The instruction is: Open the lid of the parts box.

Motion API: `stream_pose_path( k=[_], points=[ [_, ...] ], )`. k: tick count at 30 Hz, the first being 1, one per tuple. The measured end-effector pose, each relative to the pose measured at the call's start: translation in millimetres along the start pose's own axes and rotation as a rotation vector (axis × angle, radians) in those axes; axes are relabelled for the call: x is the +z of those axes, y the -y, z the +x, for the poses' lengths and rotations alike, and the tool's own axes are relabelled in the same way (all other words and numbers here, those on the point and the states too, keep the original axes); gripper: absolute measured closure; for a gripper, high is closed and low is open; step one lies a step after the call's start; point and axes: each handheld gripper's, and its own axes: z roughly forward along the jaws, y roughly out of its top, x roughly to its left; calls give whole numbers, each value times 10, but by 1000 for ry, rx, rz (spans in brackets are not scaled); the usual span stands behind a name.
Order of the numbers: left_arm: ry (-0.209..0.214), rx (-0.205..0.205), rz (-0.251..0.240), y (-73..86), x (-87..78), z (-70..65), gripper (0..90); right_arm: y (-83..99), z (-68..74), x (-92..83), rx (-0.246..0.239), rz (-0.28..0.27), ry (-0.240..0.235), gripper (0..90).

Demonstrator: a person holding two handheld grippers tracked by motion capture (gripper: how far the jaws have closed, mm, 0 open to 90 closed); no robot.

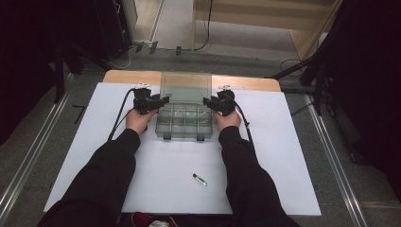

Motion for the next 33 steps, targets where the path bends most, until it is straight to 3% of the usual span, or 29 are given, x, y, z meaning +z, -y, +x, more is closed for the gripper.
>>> stream_pose_path(
  k=[14, 18, 20, 24, 28, 33],
  points=[
    [0, 32, -15, 5, 12, -20, 396, -2, 4, 5, -4, -1, 9, 541],
    [8, 25, -14, 4, 13, -26, 364, -8, 5, 3, -3, -2, 0, 446],
    [6, 41, -14, -4, 1, -41, 349, -17, 12, -13, 2, -3, -5, 411],
    [29, 26, -24, -42, -51, -60, 324, -50, 51, -76, -32, -10, -3, 321],
    [39, 34, -16, -78, -117, -92, 317, -76, 81, -170, -32, -6, -39, 301],
    [53, 24, -11, -97, -195, -113, 316, -83, 162, -307, -79, -8, -68, 285]
  ],
)
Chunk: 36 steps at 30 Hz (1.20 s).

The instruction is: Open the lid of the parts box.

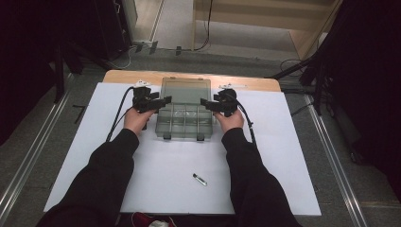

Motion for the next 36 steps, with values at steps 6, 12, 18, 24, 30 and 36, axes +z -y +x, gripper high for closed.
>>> stream_pose_path(
  k=[6, 12, 18, 24, 30, 36],
  points=[
    [8, -14, 28, -5, -87, -27, 316, -32, 153, -148, -43, 28, -48, 277],
    [39, -1, 47, -10, -162, -98, 316, -31, 248, -233, -65, 70, -85, 276],
    [63, 10, 66, 18, -237, -166, 316, 16, 311, -335, -79, 78, -141, 276],
    [85, 15, 91, 42, -316, -221, 316, 65, 360, -410, -95, 88, -184, 276],
    [92, 36, 101, 68, -415, -272, 316, 120, 384, -469, -109, 107, -205, 278],
    [105, 52, 109, 131, -533, -330, 316, 174, 392, -561, -114, 117, -218, 279]
  ],
)
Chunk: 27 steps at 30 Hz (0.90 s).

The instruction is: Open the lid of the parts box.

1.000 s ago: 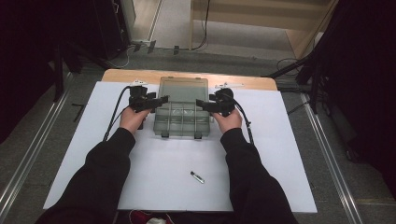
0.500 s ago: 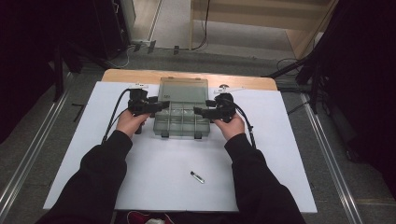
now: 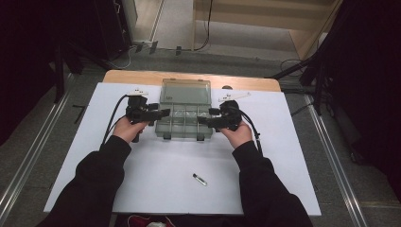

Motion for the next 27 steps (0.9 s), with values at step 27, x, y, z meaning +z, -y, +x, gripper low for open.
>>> stream_pose_path(
  k=[27],
  points=[
    [66, 60, 59, 244, -248, -307, 316, 215, 311, -192, -87, 70, -87, 283]
  ],
)
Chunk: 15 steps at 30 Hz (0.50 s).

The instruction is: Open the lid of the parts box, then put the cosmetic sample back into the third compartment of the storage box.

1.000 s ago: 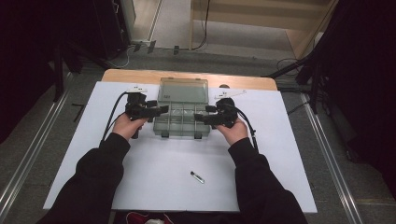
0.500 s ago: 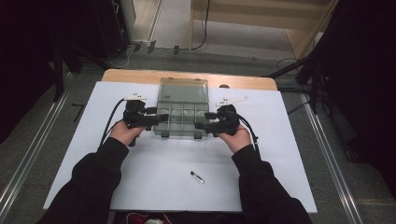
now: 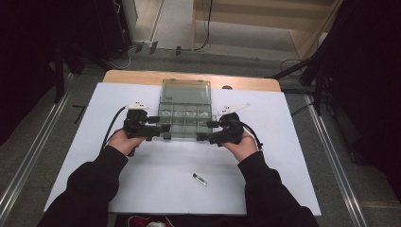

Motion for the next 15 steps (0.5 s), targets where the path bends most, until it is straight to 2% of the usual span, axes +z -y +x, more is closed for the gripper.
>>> stream_pose_path(
  k=[2, 9, 15],
  points=[
    [14, -8, 8, 13, -10, 2, 316, 10, 18, -17, 0, -2, -1, 283],
    [17, -9, 3, 42, -62, -32, 316, 81, 73, -47, -2, 11, -6, 283],
    [52, 3, 14, 99, -72, -83, 316, 149, 92, -91, 10, 9, -16, 283]
  ],
)
